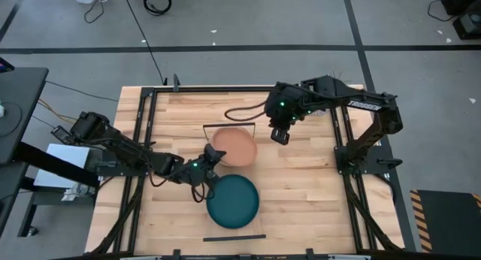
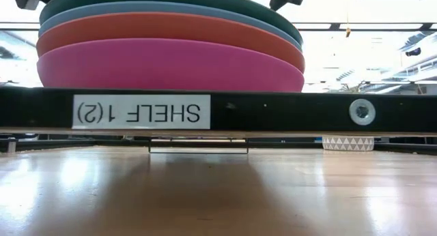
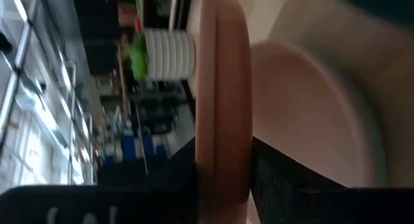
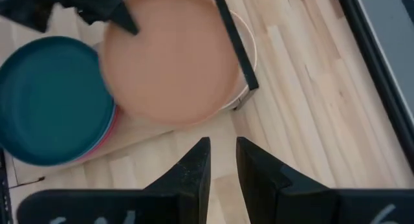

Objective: Place and stack plates onto a shelf
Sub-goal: Stack the brown plate on top of the light orange plate on the shelf

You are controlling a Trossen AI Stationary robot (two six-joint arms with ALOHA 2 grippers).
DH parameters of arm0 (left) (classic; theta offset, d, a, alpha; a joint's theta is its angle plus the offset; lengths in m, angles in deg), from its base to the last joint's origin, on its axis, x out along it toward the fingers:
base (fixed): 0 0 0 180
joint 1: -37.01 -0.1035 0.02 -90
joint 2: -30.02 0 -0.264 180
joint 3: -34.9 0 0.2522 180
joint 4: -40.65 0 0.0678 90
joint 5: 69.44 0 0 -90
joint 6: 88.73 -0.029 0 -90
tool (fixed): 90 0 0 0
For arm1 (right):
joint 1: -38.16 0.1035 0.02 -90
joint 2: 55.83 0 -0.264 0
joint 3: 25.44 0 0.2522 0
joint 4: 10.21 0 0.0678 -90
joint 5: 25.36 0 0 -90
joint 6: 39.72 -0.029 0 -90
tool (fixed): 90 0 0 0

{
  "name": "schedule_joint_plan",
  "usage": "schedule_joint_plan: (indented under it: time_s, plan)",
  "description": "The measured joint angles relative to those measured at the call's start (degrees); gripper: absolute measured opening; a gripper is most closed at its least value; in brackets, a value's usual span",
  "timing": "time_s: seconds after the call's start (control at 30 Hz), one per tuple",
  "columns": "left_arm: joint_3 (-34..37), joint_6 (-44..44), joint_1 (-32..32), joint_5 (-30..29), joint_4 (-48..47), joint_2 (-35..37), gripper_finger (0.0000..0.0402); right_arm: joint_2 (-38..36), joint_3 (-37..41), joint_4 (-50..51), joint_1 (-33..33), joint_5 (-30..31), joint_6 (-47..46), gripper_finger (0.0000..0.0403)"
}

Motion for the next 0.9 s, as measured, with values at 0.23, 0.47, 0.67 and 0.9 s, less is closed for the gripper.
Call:
schedule_joint_plan:
  time_s: [0.23, 0.47, 0.67, 0.9]
  plan:
    - [0.01, 4.11, -0.96, -2.11, -1.74, 0.00, 0.0116, 0.12, 0.00, -0.06, 3.23, 0.54, -0.91, 0.0080]
    - [0.01, 11.68, -4.21, -1.79, -4.74, 0.00, 0.0116, 0.20, 0.00, 0.86, 5.33, 3.51, -1.57, 0.0080]
    - [0.01, 13.70, -4.56, 2.73, -5.95, 0.00, 0.0117, 0.20, 0.00, 1.38, 7.04, 4.95, -2.25, 0.0080]
    - [0.01, 18.40, -3.78, 5.36, -6.21, 0.38, 0.0164, 0.22, 0.00, 1.12, 7.64, 5.02, -3.18, 0.0080]
